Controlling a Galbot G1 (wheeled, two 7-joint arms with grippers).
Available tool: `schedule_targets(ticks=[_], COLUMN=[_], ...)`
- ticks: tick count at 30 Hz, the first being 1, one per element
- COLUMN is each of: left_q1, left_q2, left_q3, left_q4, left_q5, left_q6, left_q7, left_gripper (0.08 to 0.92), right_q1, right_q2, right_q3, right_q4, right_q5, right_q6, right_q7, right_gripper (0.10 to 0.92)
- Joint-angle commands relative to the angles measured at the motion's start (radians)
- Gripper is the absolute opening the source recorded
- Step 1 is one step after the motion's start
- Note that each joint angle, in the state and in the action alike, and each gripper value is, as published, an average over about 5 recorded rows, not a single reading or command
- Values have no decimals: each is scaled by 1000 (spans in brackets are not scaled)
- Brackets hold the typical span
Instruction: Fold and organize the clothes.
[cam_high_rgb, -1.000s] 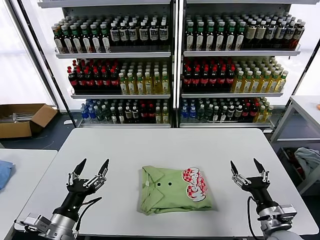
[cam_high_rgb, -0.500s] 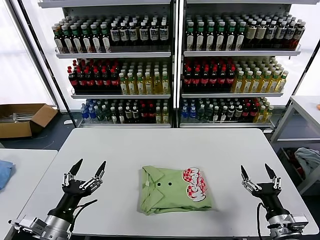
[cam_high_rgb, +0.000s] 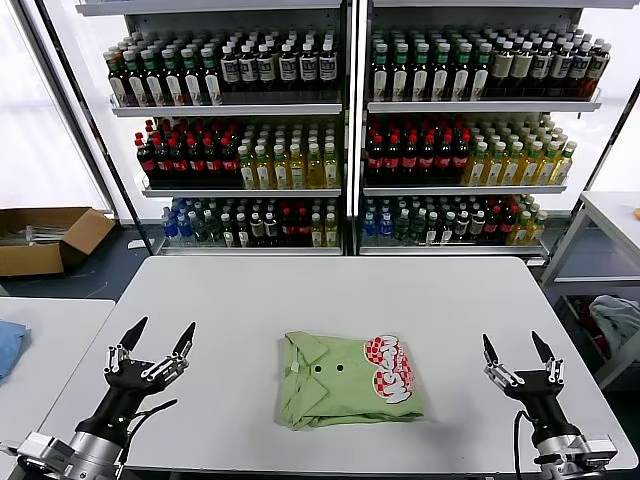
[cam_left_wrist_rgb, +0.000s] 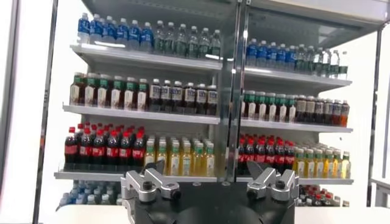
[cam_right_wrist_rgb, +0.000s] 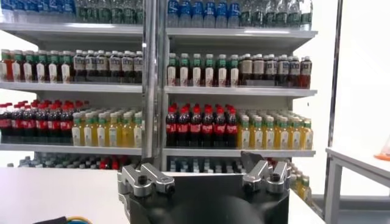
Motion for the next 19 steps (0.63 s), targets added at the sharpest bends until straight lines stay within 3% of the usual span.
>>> schedule_targets(ticks=[1, 19], left_q1=[-10, -4], left_q2=[-2, -20], left_q3=[-65, -99], left_q4=[-10, 12], left_q5=[0, 1], left_q6=[56, 56], left_q7=[37, 62], left_gripper=[823, 823], right_q1=[-14, -18], right_q2=[14, 28], right_q3=[0, 29], right_q4=[7, 8], right_q5=[-13, 20], right_q6=[2, 35], right_q7=[-6, -15], right_gripper=[823, 823])
